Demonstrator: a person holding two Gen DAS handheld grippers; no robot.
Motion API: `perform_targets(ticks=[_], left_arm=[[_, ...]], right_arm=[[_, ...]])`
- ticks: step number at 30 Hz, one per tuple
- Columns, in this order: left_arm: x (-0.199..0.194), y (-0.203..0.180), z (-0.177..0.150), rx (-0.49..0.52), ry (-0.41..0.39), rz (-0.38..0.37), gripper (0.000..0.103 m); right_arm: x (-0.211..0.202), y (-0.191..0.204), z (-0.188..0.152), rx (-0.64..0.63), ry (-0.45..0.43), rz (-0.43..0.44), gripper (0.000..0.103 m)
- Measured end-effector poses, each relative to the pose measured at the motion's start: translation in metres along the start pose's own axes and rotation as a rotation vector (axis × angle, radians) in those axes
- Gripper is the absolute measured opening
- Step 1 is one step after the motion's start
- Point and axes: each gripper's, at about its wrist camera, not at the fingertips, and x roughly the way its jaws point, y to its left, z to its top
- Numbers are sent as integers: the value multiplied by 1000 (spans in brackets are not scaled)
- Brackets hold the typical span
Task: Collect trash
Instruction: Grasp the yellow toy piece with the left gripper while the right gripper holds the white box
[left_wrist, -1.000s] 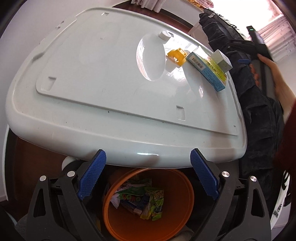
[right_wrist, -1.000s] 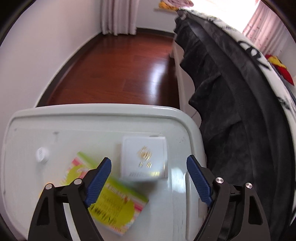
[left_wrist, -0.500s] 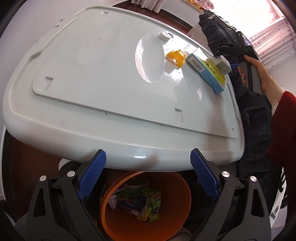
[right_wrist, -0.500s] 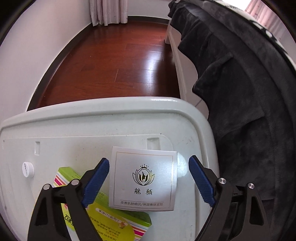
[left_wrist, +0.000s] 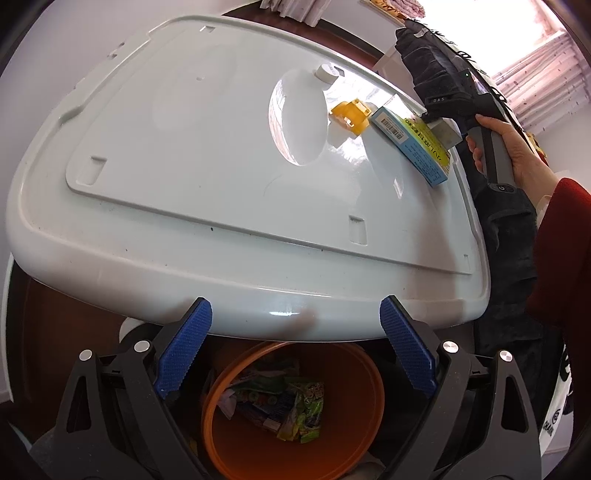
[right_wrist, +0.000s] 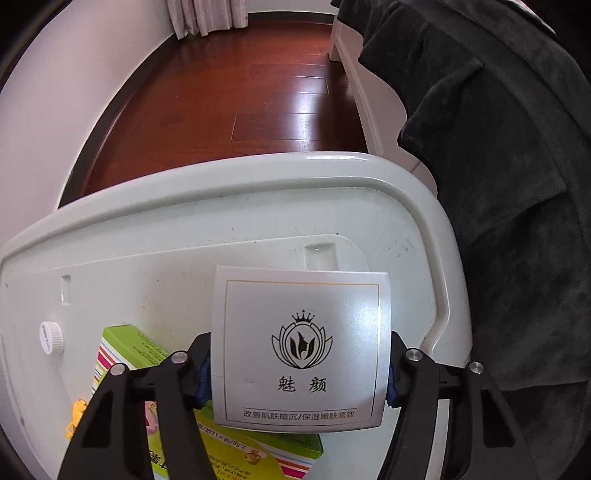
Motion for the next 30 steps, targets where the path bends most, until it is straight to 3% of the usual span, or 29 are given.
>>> perform_targets(ticks=[9, 17, 25, 30], left_arm=[[-1, -2, -1, 26, -16, 21, 90], [-7, -6, -4, 60, -54, 46, 90], [-18, -10, -10, 87, -105, 70, 90], [-23, -14, -14, 104, -126, 70, 90]], right_arm=[[-19, -10, -3, 33, -40, -13, 62], [-101, -15, -19, 14, -128, 17, 62], [-212, -13, -91, -84, -248, 103, 62], [-249, -11, -160, -141, -272, 162, 62]])
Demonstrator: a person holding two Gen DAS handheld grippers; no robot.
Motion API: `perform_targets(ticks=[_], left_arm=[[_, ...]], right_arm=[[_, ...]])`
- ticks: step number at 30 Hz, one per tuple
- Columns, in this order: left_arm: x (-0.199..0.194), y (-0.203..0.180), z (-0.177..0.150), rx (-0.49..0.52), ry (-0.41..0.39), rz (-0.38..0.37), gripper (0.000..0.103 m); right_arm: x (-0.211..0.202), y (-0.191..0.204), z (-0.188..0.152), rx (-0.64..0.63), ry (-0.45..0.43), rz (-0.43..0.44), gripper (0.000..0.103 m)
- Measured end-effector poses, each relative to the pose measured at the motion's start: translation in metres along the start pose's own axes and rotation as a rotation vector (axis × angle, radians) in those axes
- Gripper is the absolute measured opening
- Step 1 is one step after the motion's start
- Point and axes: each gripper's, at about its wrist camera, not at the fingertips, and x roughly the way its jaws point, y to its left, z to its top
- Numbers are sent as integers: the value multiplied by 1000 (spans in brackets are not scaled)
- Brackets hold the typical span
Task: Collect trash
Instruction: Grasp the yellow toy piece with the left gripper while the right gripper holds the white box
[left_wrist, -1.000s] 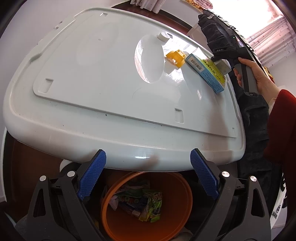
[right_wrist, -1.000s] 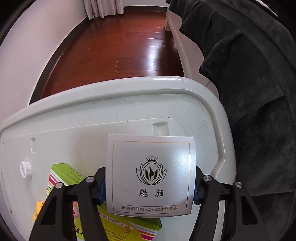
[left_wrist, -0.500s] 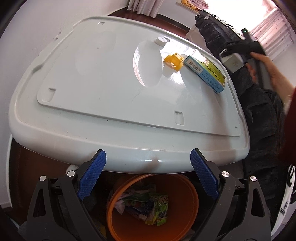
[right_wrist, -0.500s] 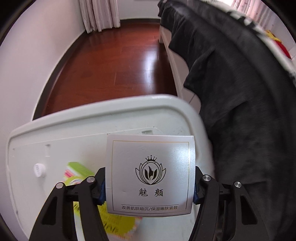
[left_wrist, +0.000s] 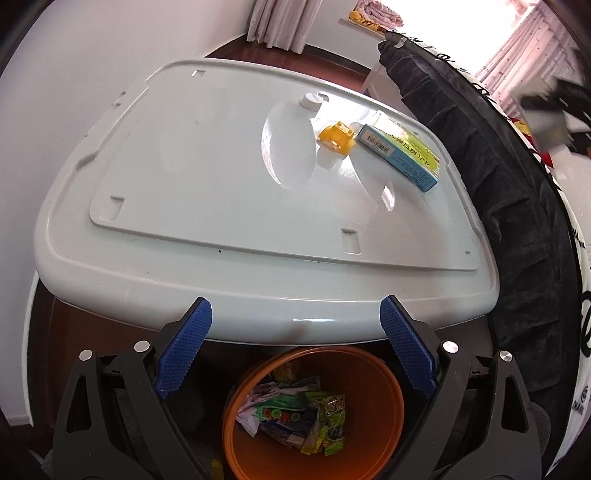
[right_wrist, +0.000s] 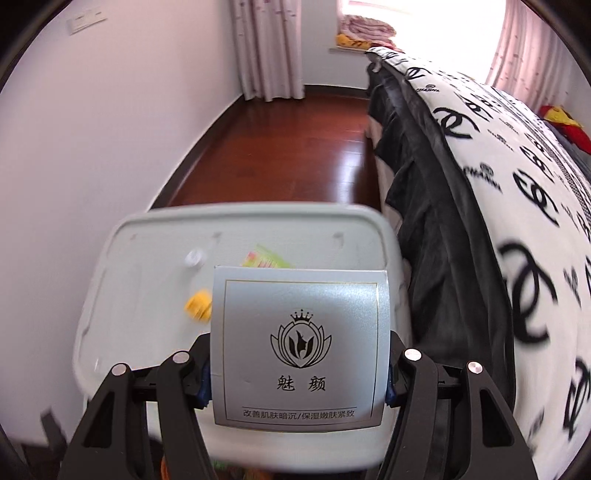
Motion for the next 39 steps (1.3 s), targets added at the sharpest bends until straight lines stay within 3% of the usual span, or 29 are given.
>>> perform_targets(ticks=[5, 10, 17, 26, 39], left_arm=[[-4, -9, 2, 30, -20, 20, 90], [-16, -29, 24, 72, -61, 21, 90], [-14, -66, 77, 193, -125, 41, 90], [42, -82, 132, 226, -91, 28, 90], [132, -83, 169, 267, 9, 77, 90]], right_arm=[[-34, 18, -69, -34, -12, 66, 62], [-43, 25, -140, -31, 17, 117, 62], [-28, 18, -192, 16, 80, 155, 63], [-13, 12, -205, 18, 107, 149, 63], [15, 10, -193, 6, 150, 174, 63]])
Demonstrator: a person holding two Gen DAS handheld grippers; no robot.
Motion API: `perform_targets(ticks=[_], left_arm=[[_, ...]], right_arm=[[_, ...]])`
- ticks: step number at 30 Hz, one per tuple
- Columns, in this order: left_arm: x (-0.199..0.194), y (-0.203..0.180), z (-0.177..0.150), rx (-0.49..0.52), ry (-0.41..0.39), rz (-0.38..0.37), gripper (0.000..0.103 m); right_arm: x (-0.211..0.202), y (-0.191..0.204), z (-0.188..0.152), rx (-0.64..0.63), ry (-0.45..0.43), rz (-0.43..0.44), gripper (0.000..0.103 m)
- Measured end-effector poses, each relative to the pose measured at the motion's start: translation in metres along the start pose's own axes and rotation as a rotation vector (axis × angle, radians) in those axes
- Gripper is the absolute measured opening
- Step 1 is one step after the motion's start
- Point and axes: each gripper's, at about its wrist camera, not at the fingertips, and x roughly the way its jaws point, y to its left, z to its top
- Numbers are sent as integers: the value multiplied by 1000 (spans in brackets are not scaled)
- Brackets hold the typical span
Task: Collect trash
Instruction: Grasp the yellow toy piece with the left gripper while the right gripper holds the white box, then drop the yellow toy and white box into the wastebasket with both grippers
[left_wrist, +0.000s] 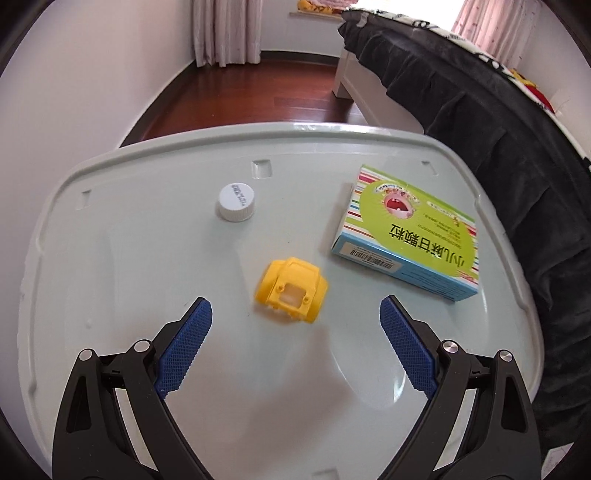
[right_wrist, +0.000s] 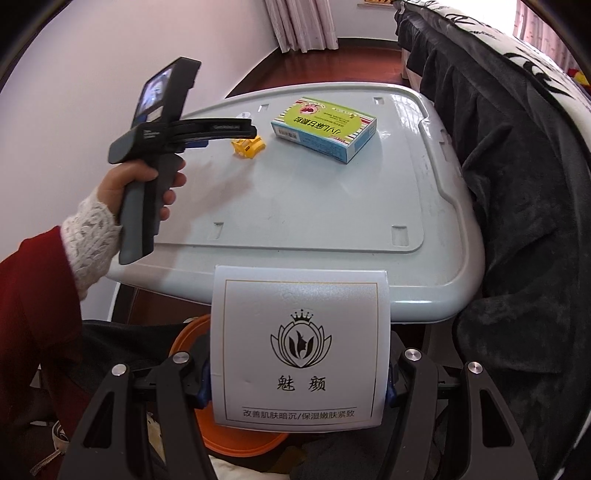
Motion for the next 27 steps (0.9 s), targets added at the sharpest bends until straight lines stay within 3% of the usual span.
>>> perform_targets(ticks=[8, 15, 20, 24, 27], left_arm=[[28, -8, 2, 67, 25, 3, 90], [45, -14, 1, 133, 64, 10, 74], [45, -15, 0, 153, 38, 25, 69], [43, -11, -3, 158, 7, 67, 52], [42, -11, -4, 161, 1, 69, 51]], right_arm=[[10, -4, 6, 8, 15, 9, 63], [11, -8, 7, 18, 24, 5, 63], [13, -9, 8, 21, 26, 2, 63], [14, -8, 8, 24, 30, 2, 63], [14, -7, 8, 25, 29, 4, 63]])
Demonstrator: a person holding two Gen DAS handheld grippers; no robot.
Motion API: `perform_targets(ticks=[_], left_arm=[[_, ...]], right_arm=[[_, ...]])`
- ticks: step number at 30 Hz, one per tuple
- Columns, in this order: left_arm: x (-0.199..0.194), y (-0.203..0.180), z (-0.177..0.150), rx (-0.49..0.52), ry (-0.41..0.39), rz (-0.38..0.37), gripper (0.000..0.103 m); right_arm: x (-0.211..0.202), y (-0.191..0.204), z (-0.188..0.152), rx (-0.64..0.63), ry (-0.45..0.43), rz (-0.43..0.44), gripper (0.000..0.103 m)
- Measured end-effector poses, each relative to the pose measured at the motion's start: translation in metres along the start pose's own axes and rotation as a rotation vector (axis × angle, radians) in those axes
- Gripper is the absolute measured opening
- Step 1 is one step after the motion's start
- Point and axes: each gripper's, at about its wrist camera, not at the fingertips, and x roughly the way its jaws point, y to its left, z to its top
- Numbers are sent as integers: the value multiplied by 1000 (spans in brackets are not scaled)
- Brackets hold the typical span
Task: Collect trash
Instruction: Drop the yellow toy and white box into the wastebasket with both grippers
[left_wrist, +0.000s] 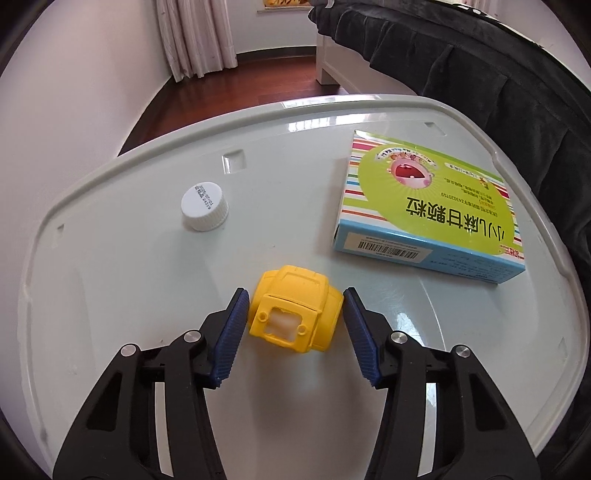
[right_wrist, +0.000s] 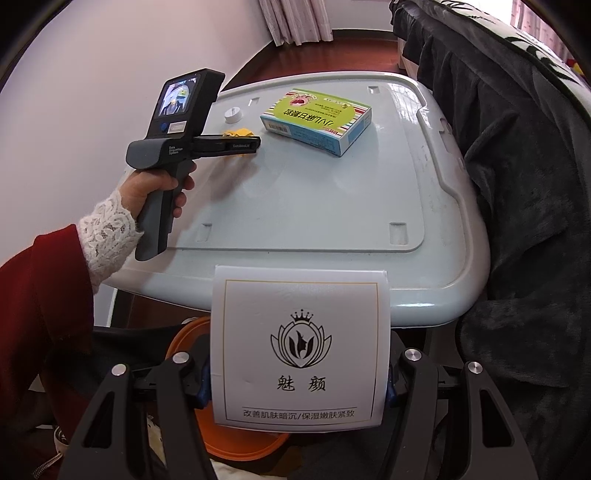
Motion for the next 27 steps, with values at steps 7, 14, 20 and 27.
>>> perform_targets(ticks=[7, 14, 20, 27], left_arm=[[-3, 1, -4, -23, -10, 26, 49], [-16, 7, -4, -66, -35, 56, 49], [-60, 15, -1, -114, -83, 96, 49], [-158, 16, -32, -162, -119, 115, 49]], right_arm=[[-3, -2, 0, 11, -12, 5, 63], [-7, -2, 1, 13, -26, 9, 63], [-18, 8, 2, -4, -58, 20, 63], [-50, 41, -3, -73, -125, 62, 63]])
